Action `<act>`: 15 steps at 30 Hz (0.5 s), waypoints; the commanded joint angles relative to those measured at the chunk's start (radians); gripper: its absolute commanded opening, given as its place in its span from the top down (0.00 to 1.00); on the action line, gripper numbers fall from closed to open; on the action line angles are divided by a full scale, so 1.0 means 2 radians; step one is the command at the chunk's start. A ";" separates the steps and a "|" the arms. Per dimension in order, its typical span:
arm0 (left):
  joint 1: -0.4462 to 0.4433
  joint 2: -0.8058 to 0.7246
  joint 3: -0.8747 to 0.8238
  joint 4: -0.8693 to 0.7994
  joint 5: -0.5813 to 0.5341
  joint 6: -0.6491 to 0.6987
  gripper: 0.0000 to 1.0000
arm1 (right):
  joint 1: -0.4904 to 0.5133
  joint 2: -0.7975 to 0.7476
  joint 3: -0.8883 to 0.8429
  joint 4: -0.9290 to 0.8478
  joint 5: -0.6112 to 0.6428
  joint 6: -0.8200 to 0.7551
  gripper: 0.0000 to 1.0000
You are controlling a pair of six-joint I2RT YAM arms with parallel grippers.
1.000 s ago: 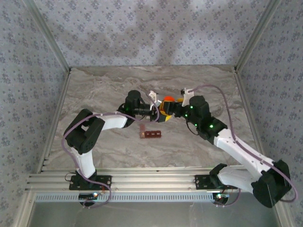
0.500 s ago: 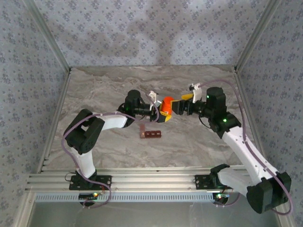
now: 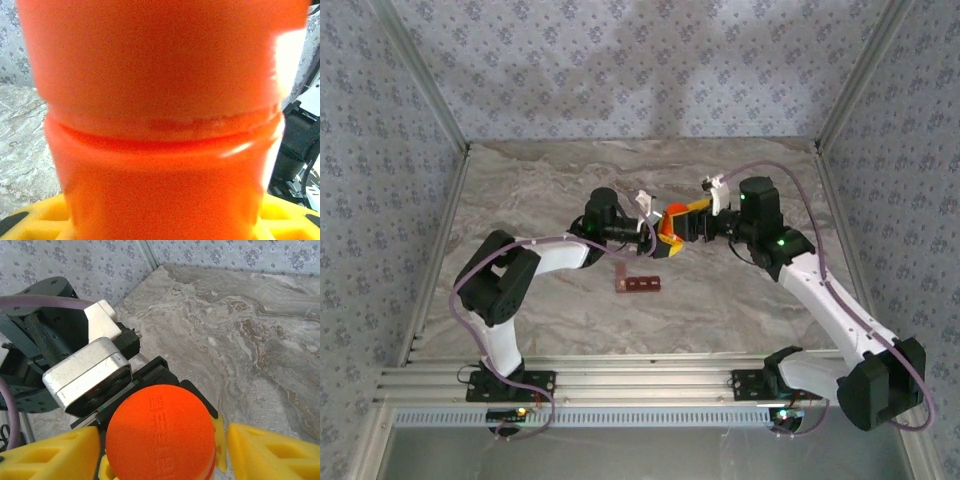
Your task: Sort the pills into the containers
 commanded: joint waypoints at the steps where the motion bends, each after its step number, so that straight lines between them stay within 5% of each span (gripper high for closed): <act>1: -0.003 -0.014 0.017 0.005 0.016 0.009 1.00 | 0.006 0.007 0.018 -0.009 0.007 -0.007 0.41; 9: -0.003 -0.021 0.009 0.011 0.004 0.011 1.00 | 0.049 0.007 -0.025 0.024 0.113 0.059 0.63; 15: -0.003 -0.019 0.005 0.026 -0.017 0.004 1.00 | 0.123 -0.009 -0.085 0.096 0.253 0.142 0.64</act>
